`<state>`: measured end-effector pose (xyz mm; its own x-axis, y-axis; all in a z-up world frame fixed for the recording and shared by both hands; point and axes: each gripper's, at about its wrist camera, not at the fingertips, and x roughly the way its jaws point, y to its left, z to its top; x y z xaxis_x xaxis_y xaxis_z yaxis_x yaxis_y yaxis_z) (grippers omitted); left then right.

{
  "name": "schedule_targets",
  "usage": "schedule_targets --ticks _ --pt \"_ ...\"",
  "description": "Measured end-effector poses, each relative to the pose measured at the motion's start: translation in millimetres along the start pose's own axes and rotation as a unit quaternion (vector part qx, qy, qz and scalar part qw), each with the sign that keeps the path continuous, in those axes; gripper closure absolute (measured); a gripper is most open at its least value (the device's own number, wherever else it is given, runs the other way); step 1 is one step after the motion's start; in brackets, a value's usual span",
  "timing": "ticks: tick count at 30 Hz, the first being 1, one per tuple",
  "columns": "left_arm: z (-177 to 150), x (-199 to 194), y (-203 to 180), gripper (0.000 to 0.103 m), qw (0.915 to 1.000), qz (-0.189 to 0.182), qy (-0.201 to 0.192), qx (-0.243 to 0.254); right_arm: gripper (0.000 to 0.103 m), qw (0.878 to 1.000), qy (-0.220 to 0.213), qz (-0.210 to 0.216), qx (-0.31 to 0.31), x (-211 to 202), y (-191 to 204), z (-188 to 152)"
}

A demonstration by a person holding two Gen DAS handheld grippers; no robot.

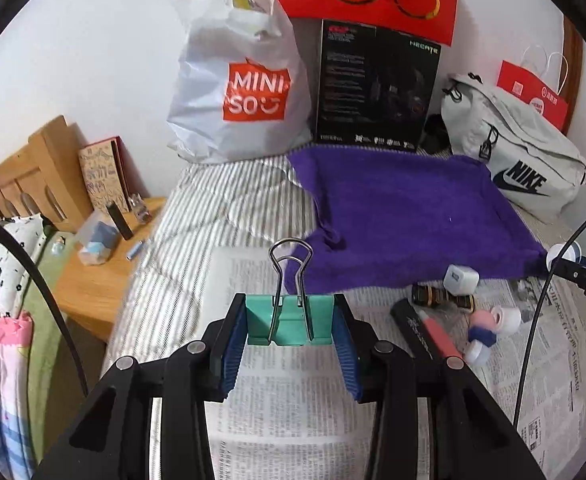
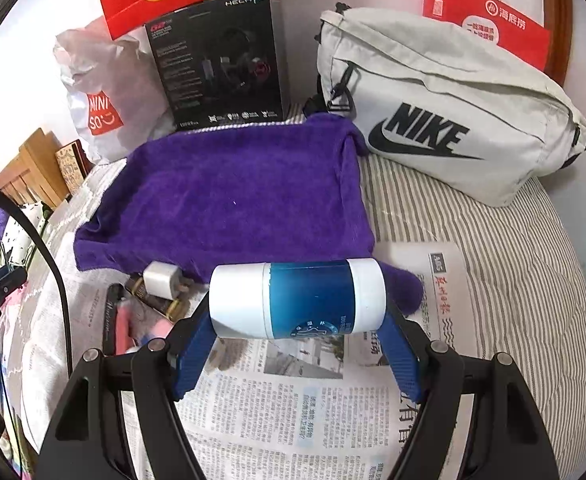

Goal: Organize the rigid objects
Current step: 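Carry the clip onto the purple towel with the left tool while the right tool carries the bottle there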

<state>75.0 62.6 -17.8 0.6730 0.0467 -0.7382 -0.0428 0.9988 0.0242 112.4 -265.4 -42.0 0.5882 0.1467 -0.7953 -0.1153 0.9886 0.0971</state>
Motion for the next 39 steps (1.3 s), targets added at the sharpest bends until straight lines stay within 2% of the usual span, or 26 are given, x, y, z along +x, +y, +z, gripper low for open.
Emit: schedule_targets --ticks 9,20,30,33,39 --pt "42 9 -16 0.064 0.9996 -0.016 -0.013 0.018 0.027 1.0 -0.016 0.002 -0.013 0 6 32" --pt "81 64 -40 0.064 0.9975 -0.065 0.007 0.028 0.027 1.0 -0.018 0.004 -0.01 27 -2 64" --pt "104 123 -52 0.064 0.996 -0.076 0.025 0.041 0.027 0.999 -0.01 0.015 -0.029 77 8 92" --pt "108 143 -54 0.064 0.9948 -0.088 0.034 0.038 0.027 1.0 0.004 0.011 -0.029 97 9 97" --pt "114 175 -64 0.064 0.9939 -0.089 0.05 0.043 0.027 0.999 0.023 0.003 -0.026 134 10 111"
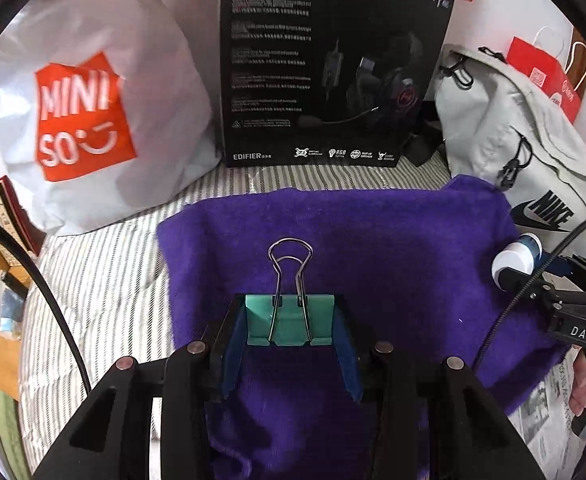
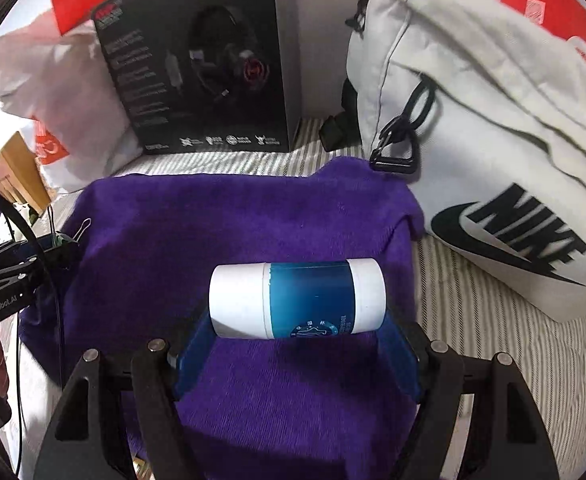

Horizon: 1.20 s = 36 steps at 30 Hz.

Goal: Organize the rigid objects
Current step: 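Carry the clip onto the purple towel with the left tool while the right tool carries the bottle there, then open both tools to release the clip and bottle on the towel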

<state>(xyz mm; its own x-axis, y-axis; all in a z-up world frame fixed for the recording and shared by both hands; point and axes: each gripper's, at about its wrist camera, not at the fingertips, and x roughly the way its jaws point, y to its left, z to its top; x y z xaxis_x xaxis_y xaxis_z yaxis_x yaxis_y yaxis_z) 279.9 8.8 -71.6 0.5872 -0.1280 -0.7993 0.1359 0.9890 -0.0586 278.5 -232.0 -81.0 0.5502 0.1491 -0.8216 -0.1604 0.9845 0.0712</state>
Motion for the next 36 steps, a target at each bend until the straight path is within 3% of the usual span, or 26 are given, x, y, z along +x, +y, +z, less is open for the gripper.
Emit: schedule_targets --ticks 11,28,33,36 --pt "7 32 -6 0.064 0.9996 0.004 0.027 0.002 0.027 0.999 0.035 -0.017 -0.009 34 1 17" --pt "4 39 -16 0.063 0.9986 0.022 0.042 0.022 0.027 0.998 0.061 -0.013 -0.025 46 2 18" --pt "-4 35 -18 0.038 0.998 0.034 0.047 0.027 0.026 0.997 0.065 -0.014 -0.03 41 3 13" --pt "-9 31 -17 0.037 0.998 0.027 0.053 0.024 0.025 0.997 0.067 -0.012 -0.03 35 2 10"
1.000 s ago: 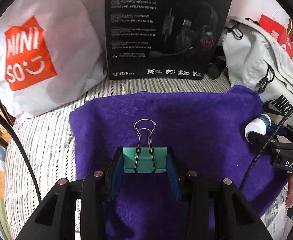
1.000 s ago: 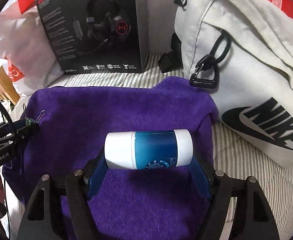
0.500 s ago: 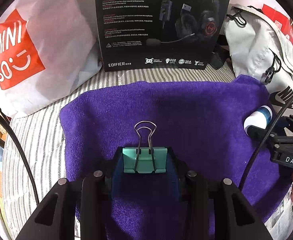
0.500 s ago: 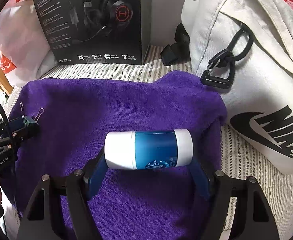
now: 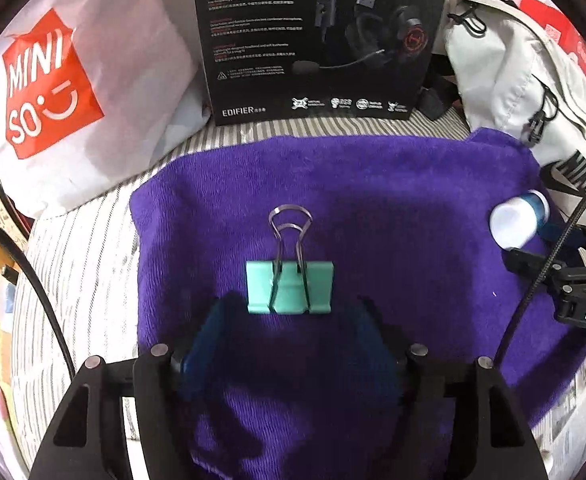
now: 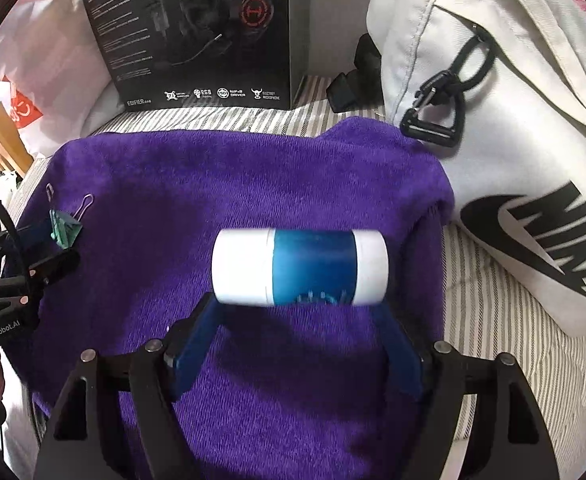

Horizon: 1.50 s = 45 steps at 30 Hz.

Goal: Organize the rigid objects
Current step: 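Open both tools to release the clip and bottle on the towel, then grasp the black Horizon stick with the left tool while the right tool grasps the white tape roll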

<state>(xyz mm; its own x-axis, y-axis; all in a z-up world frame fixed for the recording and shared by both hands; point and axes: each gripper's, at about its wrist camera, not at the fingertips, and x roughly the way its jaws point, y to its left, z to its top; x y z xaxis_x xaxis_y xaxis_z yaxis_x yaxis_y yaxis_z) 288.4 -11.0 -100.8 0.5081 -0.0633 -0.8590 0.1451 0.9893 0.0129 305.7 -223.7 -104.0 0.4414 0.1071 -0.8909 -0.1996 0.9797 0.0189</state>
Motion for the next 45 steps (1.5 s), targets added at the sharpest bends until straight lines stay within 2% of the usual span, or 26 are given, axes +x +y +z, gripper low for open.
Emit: schedule_targets --ticks 5,12,17,21,28,32,39,45 --pt "-11 -14 0 0.037 1.0 -0.004 0.0 -0.009 0.025 1.0 -0.001 0.004 0.002 -16 -1 -12" --pt "-34 -60 1 0.037 0.9998 -0.004 -0.018 -0.009 0.024 1.0 -0.022 0.001 0.007 -55 1 -34" --pt "-61 -97 3 0.036 0.9991 -0.008 -0.037 -0.018 0.024 0.999 -0.045 0.006 0.017 -88 3 -57" --pt "-91 -111 -4 0.036 0.9992 -0.005 -0.036 -0.017 0.024 0.998 -0.055 0.009 0.02 -112 4 -81" --pt "-137 -105 -14 0.036 0.9997 -0.002 -0.014 -0.02 0.024 0.997 -0.074 0.019 0.033 -141 5 -125" --pt "-152 -100 -19 0.036 0.9997 -0.007 -0.006 -0.024 0.024 0.996 -0.075 0.017 0.037 -151 3 -149" --pt "-154 -92 -30 0.034 0.9997 -0.004 -0.002 -0.023 0.024 0.997 -0.061 0.019 0.047 -148 -1 -178" --pt "-156 -89 -31 0.031 0.9998 0.005 0.002 -0.019 0.024 0.997 -0.052 0.029 0.048 -143 0 -189"
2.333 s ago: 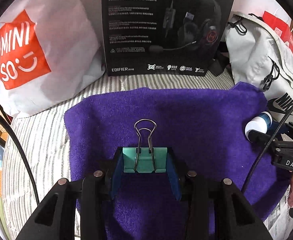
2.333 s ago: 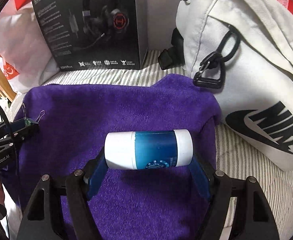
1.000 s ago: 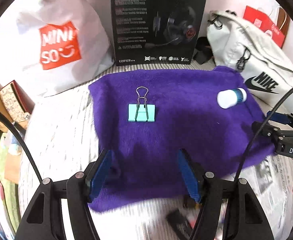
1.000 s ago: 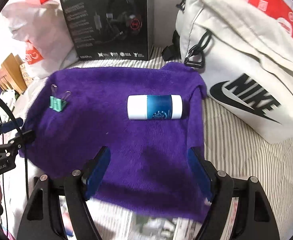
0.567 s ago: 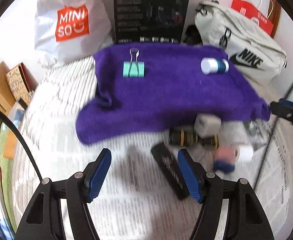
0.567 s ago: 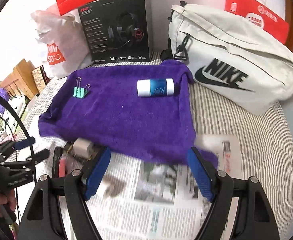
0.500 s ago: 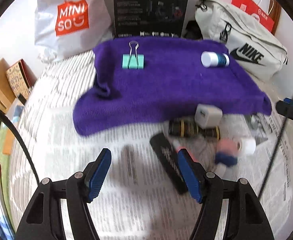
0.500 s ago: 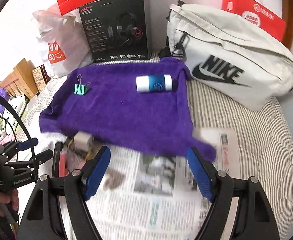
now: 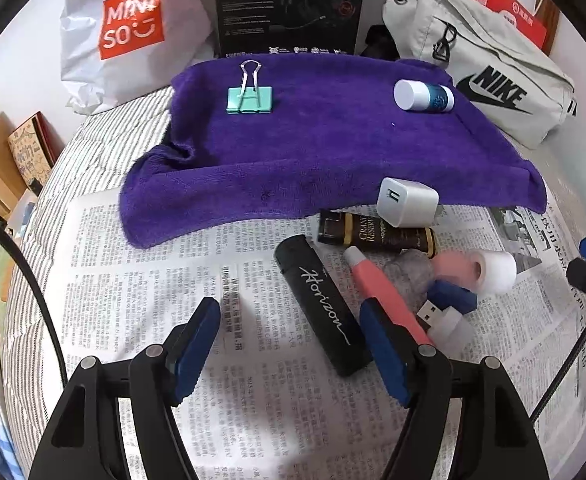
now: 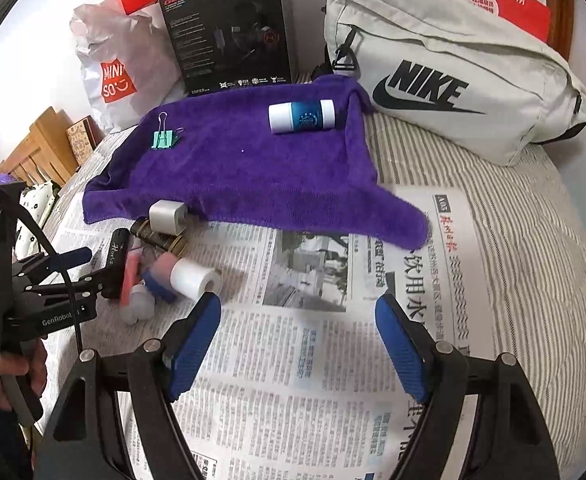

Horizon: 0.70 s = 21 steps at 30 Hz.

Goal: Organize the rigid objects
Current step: 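Grasp the black Horizon stick with the left tool while the right tool grasps the white tape roll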

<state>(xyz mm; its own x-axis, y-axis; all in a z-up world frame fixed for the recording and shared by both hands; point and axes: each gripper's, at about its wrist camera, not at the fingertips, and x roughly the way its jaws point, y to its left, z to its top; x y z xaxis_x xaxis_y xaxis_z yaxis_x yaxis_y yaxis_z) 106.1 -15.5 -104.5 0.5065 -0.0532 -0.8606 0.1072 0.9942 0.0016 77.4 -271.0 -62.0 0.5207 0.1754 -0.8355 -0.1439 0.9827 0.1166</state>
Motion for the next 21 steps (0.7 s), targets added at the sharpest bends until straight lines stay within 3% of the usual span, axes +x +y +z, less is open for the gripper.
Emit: schedule_targets --ticks 11,15,19,20,21 --pt "-2 7 4 0.034 0.9999 0.005 -0.012 0.009 0.024 1.0 0.006 0.008 -0.006 7 5 -8" --pt "2 5 5 0.064 0.9998 -0.001 -0.02 0.002 0.024 1.0 0.011 0.006 -0.02 13 11 -11" --pt "-1 4 3 0.072 0.9994 0.002 -0.029 0.017 0.024 1.0 0.017 0.013 -0.023 19 15 -14" --pt "-2 2 3 0.081 0.9994 -0.001 -0.029 0.018 0.024 0.999 0.019 0.013 -0.025 20 17 -14" --pt "-2 2 2 0.082 0.9994 -0.008 -0.029 0.019 0.024 0.999 0.019 0.013 -0.027 21 18 -15"
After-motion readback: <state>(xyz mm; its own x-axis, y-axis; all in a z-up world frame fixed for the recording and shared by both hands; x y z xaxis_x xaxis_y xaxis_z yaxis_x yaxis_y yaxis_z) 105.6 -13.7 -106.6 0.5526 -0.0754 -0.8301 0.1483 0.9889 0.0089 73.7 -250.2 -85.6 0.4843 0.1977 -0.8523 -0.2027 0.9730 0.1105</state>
